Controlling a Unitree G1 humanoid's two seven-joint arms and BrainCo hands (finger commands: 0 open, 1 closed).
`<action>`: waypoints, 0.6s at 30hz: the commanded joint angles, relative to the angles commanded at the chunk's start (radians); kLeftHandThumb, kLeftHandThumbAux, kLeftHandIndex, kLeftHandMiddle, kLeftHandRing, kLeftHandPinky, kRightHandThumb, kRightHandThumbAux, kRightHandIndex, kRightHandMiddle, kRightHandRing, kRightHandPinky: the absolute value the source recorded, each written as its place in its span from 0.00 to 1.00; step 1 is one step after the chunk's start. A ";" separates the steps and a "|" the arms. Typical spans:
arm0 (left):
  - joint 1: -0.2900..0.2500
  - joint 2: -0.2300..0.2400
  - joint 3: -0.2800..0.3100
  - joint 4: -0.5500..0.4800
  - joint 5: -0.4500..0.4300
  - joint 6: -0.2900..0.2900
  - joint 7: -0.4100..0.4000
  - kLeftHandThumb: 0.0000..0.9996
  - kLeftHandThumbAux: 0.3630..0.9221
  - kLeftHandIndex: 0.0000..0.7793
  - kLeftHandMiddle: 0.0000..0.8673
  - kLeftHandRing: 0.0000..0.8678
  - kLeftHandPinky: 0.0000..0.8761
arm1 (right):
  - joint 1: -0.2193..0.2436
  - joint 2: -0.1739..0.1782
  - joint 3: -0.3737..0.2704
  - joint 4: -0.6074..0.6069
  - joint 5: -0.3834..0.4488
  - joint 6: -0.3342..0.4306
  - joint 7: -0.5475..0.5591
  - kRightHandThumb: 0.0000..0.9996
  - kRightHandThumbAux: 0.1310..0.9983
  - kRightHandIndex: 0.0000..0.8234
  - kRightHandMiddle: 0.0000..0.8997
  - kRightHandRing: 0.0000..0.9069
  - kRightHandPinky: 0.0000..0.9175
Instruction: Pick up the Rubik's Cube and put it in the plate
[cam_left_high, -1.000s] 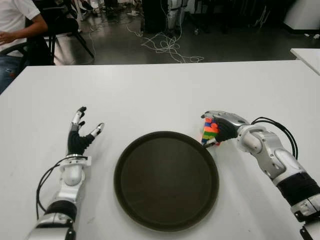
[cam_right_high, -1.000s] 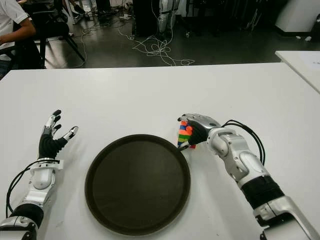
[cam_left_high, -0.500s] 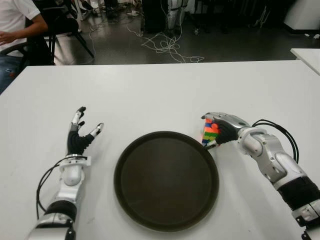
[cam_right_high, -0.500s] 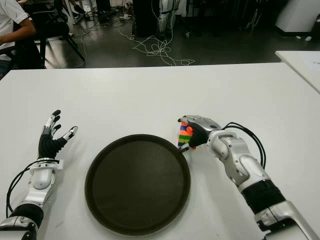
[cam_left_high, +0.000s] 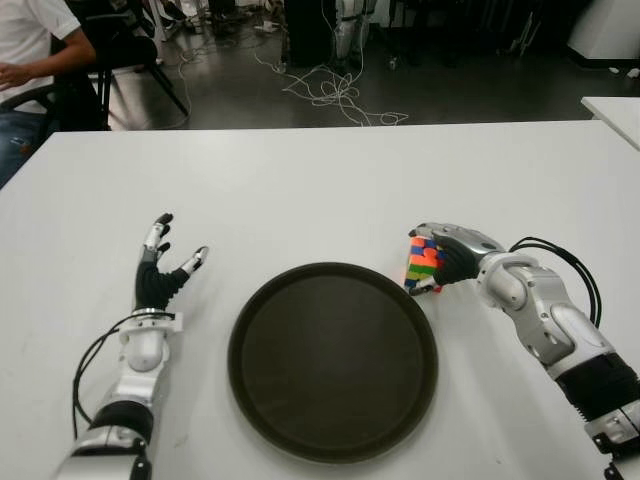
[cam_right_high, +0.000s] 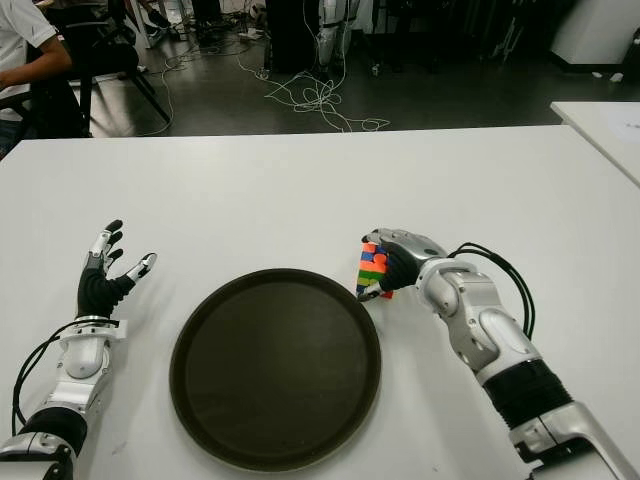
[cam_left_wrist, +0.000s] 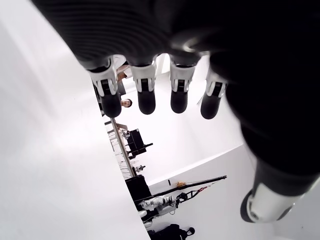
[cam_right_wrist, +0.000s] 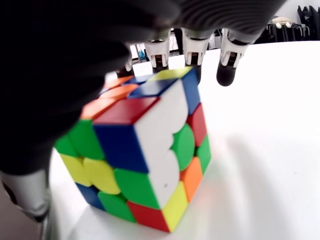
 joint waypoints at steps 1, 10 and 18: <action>0.000 0.000 0.001 0.000 -0.002 -0.001 -0.002 0.39 0.58 0.05 0.08 0.05 0.02 | 0.000 -0.001 -0.002 0.001 0.003 -0.004 -0.002 0.00 0.53 0.00 0.00 0.00 0.00; -0.004 -0.003 0.006 0.008 -0.015 0.002 -0.021 0.38 0.59 0.05 0.07 0.03 0.00 | -0.008 -0.006 -0.007 0.029 0.011 -0.037 -0.028 0.00 0.55 0.00 0.00 0.00 0.00; -0.003 -0.001 0.006 0.007 -0.016 0.006 -0.033 0.39 0.61 0.04 0.06 0.03 0.01 | -0.022 -0.011 -0.017 0.050 0.023 -0.060 -0.030 0.00 0.56 0.00 0.00 0.00 0.00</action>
